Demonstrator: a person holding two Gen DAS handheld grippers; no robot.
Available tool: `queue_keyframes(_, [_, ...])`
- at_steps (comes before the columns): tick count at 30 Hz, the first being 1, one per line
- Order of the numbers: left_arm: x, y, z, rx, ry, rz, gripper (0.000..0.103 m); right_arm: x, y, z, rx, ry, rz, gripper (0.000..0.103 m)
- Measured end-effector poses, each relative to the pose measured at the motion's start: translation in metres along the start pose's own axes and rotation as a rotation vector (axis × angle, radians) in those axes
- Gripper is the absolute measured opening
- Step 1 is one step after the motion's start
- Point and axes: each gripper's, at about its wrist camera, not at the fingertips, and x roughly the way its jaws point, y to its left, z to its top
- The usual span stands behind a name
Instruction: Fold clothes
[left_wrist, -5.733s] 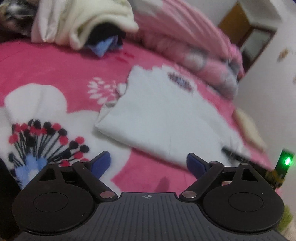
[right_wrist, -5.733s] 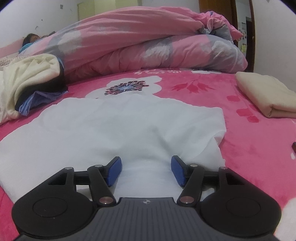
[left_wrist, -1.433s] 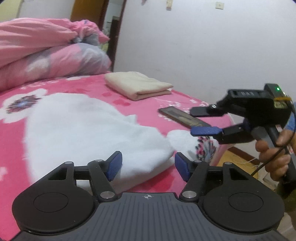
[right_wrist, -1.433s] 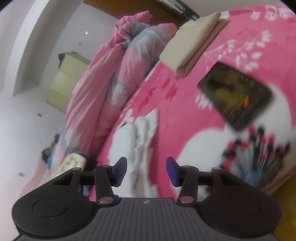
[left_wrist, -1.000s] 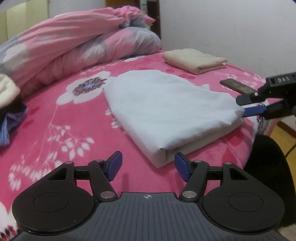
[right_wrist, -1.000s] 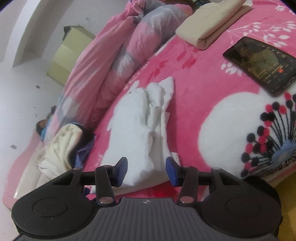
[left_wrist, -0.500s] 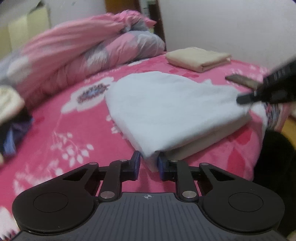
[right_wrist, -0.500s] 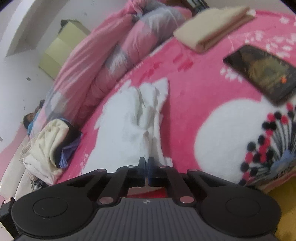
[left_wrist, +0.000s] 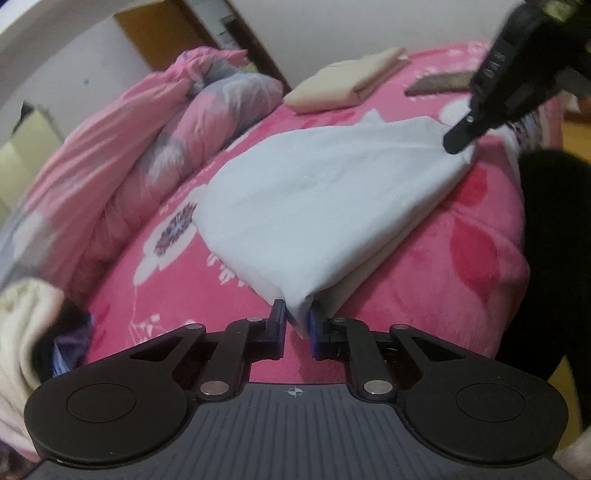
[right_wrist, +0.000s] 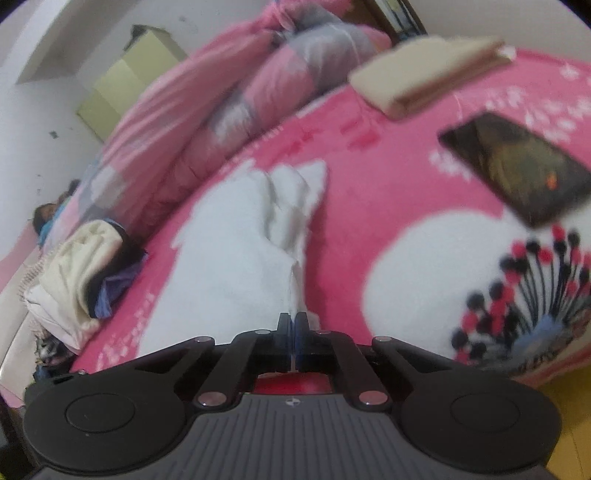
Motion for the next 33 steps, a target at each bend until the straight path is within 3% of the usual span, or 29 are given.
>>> queue_keyframes(4, [0.000, -0.002, -0.003, 0.032, 0.005, -0.006, 0.013, 0.002, -0.006, -0.002, 0.022, -0.003, 0.012, 0.001])
queue_keyframes(7, [-0.003, 0.014, -0.003, -0.029, 0.031, -0.073, 0.022, 0.004, -0.007, -0.003, 0.026, 0.001, 0.015, 0.001])
queue_keyframes(8, [-0.005, 0.024, -0.004, -0.069, 0.051, -0.092, 0.029, 0.004, -0.008, -0.004, 0.029, 0.001, 0.017, 0.001])
queue_keyframes(13, [-0.016, 0.083, -0.008, -0.380, 0.120, -0.148, 0.031, 0.004, -0.010, -0.005, 0.042, -0.001, 0.026, 0.001])
queue_keyframes(16, [-0.017, 0.105, 0.001, -0.527, 0.052, -0.209, 0.031, 0.004, -0.010, -0.005, 0.041, -0.003, 0.026, 0.001])
queue_keyframes(20, [-0.001, 0.080, 0.023, -0.458, -0.049, -0.256, 0.031, 0.003, -0.009, -0.005, 0.043, -0.005, 0.027, 0.003])
queue_keyframes(22, [0.017, 0.064, 0.025, -0.422, -0.016, -0.283, 0.031, -0.001, -0.007, -0.003, 0.032, -0.009, 0.019, 0.005])
queue_keyframes(26, [0.028, 0.050, 0.015, -0.387, -0.016, -0.298, 0.032, -0.022, -0.003, 0.011, -0.011, -0.047, -0.017, 0.030])
queue_keyframes(28, [0.029, 0.050, 0.012, -0.387, -0.025, -0.312, 0.033, -0.030, -0.001, 0.025, -0.031, -0.073, -0.006, 0.033])
queue_keyframes(31, [0.031, 0.057, 0.006, -0.410, -0.026, -0.344, 0.033, -0.019, 0.007, 0.054, -0.067, -0.073, 0.041, 0.048])
queue_keyframes(33, [0.033, 0.060, 0.004, -0.427, -0.030, -0.366, 0.034, -0.007, 0.014, 0.075, -0.096, -0.063, 0.075, 0.053])
